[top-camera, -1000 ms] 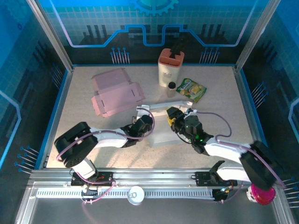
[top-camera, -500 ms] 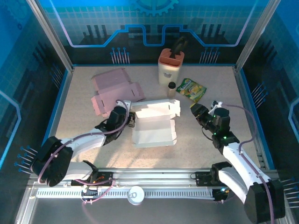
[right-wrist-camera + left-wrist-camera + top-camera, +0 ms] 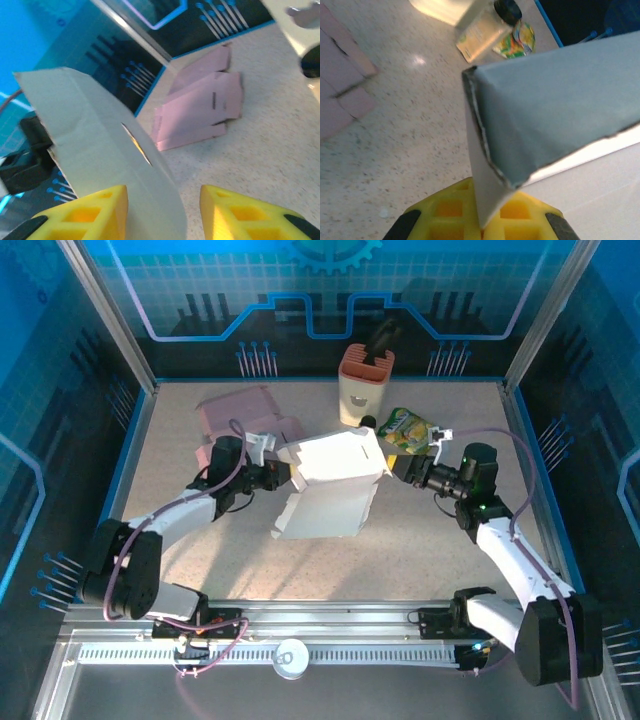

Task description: Fold the paper box

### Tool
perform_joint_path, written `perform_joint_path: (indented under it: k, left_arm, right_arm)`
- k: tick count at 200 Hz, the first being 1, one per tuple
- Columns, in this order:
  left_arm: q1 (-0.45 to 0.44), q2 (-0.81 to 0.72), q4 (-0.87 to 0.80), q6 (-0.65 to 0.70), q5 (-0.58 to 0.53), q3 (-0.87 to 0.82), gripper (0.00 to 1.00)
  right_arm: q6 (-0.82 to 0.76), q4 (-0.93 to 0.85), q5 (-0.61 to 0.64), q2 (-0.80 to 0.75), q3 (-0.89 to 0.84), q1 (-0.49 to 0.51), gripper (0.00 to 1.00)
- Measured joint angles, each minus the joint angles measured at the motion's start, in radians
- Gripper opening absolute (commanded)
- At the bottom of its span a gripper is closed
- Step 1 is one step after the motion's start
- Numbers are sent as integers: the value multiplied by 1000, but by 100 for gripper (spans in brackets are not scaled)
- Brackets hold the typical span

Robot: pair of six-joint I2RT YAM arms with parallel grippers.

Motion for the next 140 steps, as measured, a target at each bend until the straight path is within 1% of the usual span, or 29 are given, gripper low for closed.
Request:
perform_joint_path:
  k: [29,71,109,140]
  left_arm:
    - [0,16,-14,-5,55,10,0]
    - [0,18,-20,-5,72,39,0]
    - [0,21,-30,-5,82,41,0]
    - [0,21,-38,-5,82,44,0]
  right_arm:
    - [-31,19,-71,21,32,0,40]
    - [-47,35,-122,59,53,0,41]
    - [-87,7,-116,61,79,18,41]
    - [-149,-64,-69,60,120,44,41]
